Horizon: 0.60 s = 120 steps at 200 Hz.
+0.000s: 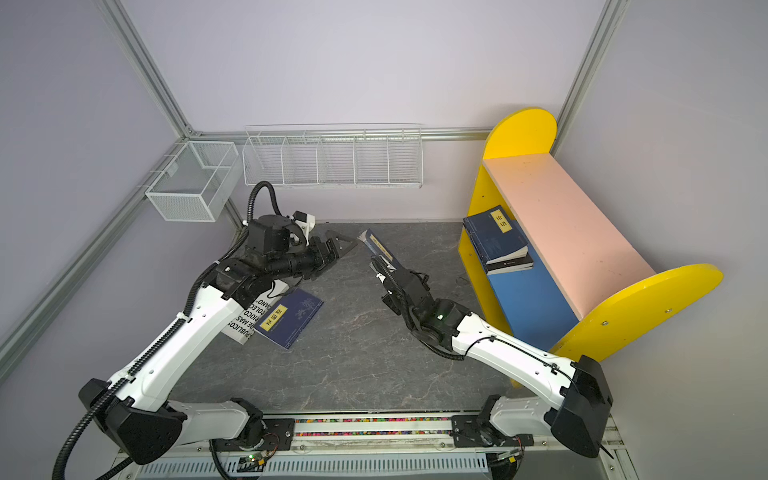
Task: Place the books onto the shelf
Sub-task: 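Carry the book toward the shelf with the right gripper while the left releases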
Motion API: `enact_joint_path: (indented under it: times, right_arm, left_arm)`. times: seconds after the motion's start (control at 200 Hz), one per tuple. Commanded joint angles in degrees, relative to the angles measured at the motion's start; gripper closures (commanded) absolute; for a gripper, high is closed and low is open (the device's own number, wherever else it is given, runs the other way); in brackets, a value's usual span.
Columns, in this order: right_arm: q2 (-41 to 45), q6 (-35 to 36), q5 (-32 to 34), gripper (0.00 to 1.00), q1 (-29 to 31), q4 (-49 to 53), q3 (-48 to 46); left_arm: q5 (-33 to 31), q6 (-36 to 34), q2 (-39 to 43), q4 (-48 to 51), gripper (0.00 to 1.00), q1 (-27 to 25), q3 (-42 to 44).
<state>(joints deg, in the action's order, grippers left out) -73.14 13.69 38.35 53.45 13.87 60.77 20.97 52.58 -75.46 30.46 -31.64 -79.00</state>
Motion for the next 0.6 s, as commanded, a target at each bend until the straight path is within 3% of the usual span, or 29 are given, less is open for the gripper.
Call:
enact_joint_path:
  times: [0.0,0.15,0.305,0.595]
  right_arm:
    - [0.81,6.11,5.91,0.93,1.16,-8.17,-1.5]
    - [0.42,9.3,5.56,0.94,3.03,-9.5,-2.49]
    - [-1.14,11.1,6.15,0.94,4.03,-9.74,-2.68]
    - [-2.99,11.85,7.01,0.93,4.55,-10.45,-3.45]
  left_arm:
    - [4.28,9.03,-0.52,-7.15,0.01,1.34,2.88]
    - [4.67,13.29,-0.04,-10.33,0.0,2.1,5.03]
    - [7.14,17.23,0.9,-15.87,0.06,2.55,8.07]
    - [8.51,18.71,3.26,-15.85,0.08,3.66,9.92]
